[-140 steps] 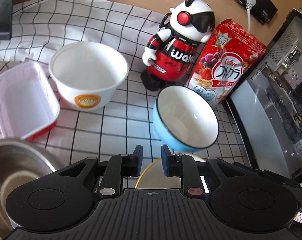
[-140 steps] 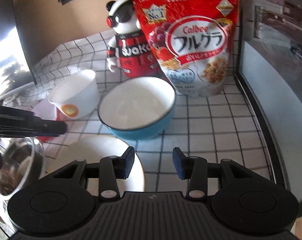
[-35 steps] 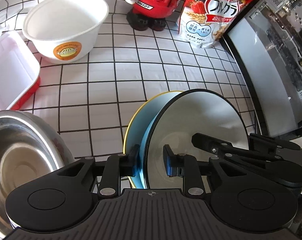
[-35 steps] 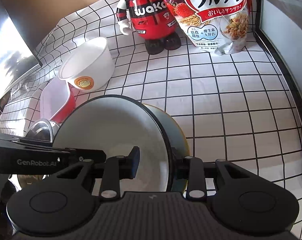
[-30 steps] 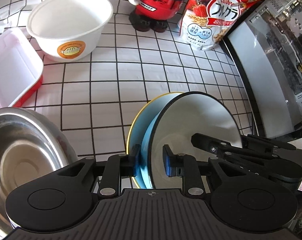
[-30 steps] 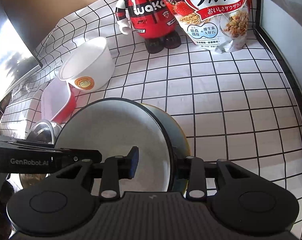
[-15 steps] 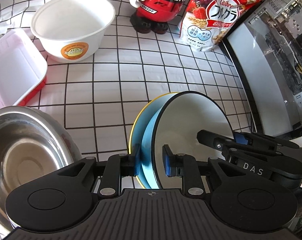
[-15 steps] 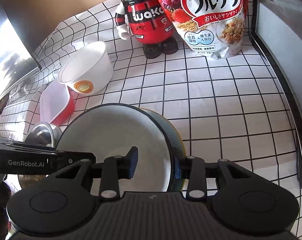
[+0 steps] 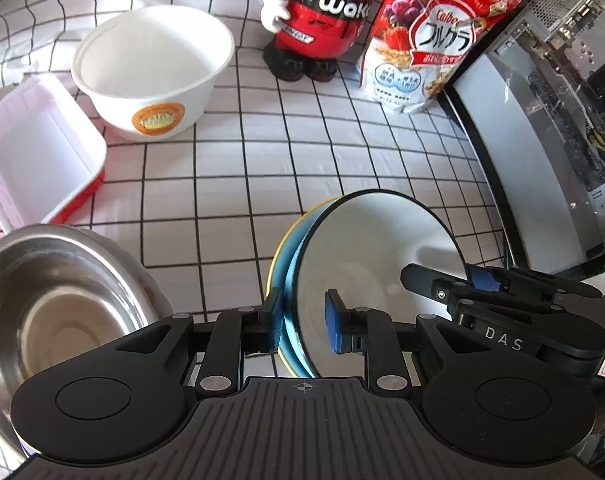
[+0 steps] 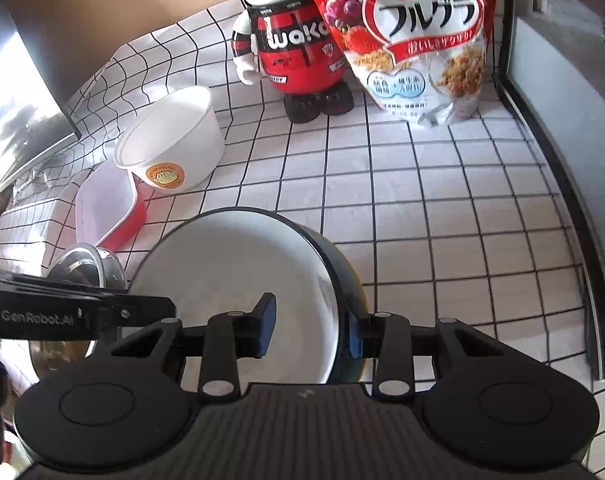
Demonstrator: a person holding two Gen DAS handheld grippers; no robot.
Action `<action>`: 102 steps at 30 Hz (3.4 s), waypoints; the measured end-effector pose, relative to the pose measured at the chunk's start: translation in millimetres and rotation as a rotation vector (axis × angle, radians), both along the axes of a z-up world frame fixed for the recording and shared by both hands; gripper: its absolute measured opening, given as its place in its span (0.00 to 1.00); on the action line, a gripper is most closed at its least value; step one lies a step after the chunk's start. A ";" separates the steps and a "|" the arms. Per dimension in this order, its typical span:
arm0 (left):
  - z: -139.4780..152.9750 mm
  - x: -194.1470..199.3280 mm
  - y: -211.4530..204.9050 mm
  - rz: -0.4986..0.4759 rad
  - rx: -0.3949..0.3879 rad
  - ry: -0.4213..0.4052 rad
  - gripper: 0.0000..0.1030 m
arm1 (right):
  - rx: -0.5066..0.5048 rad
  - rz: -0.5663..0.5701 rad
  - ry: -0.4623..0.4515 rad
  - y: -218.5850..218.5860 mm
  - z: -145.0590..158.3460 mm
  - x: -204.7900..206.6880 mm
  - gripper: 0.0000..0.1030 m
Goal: Organize plates and bowls
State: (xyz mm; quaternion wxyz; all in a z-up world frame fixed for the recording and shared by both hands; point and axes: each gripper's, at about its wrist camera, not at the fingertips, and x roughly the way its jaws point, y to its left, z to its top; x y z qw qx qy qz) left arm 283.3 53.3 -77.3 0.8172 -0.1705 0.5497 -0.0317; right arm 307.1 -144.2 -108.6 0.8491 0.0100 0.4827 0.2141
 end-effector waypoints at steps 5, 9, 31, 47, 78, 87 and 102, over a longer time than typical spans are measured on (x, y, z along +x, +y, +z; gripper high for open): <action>6.2 0.6 5.9 0.005 -0.003 -0.024 0.22 | -0.009 -0.001 -0.015 1.9 3.4 2.2 0.36; 6.7 -0.5 5.9 0.007 0.016 -0.027 0.22 | -0.012 0.001 -0.015 2.5 4.2 2.5 0.36; -19.4 1.6 3.8 0.011 0.044 0.003 0.24 | -0.023 -0.080 0.004 -19.6 -8.3 0.9 0.45; -18.0 3.1 16.3 0.067 -0.011 -0.008 0.30 | 0.045 -0.086 0.130 -15.7 -32.5 6.1 0.45; -50.2 36.0 5.3 0.028 -0.015 0.086 0.28 | 0.073 -0.002 0.100 10.4 -38.1 38.8 0.45; -51.0 43.8 10.8 0.037 -0.026 0.079 0.28 | 0.043 0.016 0.069 18.9 -38.8 51.5 0.47; -49.2 37.8 9.6 0.038 -0.041 0.091 0.23 | 0.067 -0.023 0.099 6.7 -42.6 45.5 0.48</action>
